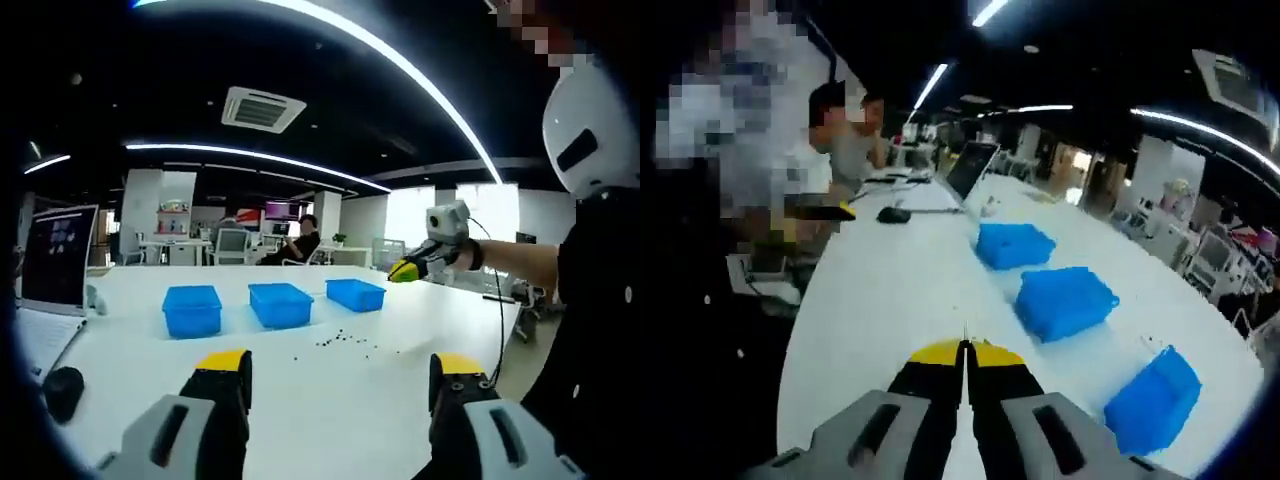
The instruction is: Pick up the resistors one by one and place each resistor into its matching bin, sorting the parts by color and model until every resistor is separated into the correct bin for its type
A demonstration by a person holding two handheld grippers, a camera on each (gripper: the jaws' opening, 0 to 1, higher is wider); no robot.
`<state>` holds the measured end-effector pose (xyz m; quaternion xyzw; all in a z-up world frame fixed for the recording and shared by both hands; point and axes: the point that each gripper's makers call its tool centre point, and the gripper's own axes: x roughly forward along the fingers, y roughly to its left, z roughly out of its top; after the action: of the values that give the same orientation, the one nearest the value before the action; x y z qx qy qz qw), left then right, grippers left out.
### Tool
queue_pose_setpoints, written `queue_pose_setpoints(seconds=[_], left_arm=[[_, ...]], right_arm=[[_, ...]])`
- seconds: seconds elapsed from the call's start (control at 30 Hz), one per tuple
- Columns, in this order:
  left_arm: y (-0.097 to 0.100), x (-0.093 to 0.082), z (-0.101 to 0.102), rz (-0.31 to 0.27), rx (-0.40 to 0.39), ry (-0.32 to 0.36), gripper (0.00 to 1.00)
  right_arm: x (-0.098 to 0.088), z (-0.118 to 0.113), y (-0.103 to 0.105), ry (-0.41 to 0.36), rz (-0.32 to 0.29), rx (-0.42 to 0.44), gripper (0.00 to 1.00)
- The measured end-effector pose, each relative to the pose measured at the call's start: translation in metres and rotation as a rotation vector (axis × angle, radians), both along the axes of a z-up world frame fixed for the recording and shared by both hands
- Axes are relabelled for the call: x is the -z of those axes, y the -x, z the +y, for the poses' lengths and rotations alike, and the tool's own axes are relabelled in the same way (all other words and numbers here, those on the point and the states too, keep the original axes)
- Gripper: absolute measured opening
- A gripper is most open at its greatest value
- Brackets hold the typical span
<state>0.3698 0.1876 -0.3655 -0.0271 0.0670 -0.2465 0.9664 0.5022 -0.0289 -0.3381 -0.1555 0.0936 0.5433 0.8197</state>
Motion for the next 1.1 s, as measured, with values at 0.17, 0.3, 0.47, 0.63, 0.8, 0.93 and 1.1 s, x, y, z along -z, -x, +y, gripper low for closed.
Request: queue_pose_setpoints(seconds=[0.17, 0.3, 0.47, 0.63, 0.8, 0.93, 1.1], left_arm=[[-0.001, -0.005, 0.001, -0.015, -0.016, -0.004, 0.73], [0.003, -0.010, 0.001, -0.029, -0.019, 0.000, 0.73], [0.002, -0.014, 0.014, -0.044, -0.089, 0.002, 0.73], [0.000, -0.022, 0.037, -0.070, -0.196, 0.028, 0.73], [-0.001, -0.027, 0.051, -0.096, -0.268, -0.011, 0.73], [-0.001, -0.028, 0.061, -0.103, -0.331, -0.032, 0.73], [0.001, -0.023, 0.069, -0.082, -0.375, -0.042, 0.73]], right_arm=[[-0.018, -0.007, 0.011, -0.199, -0.047, 0.178, 0.05], [-0.047, 0.002, 0.016, -0.270, -0.151, 0.259, 0.05], [-0.071, 0.039, 0.005, -0.329, -0.180, 0.245, 0.05], [-0.086, 0.095, -0.022, -0.354, -0.190, 0.192, 0.05], [-0.090, 0.168, -0.064, -0.355, -0.163, 0.140, 0.05], [-0.074, 0.214, -0.099, -0.301, -0.113, 0.122, 0.05], [-0.047, 0.267, -0.141, -0.210, -0.062, 0.117, 0.05]])
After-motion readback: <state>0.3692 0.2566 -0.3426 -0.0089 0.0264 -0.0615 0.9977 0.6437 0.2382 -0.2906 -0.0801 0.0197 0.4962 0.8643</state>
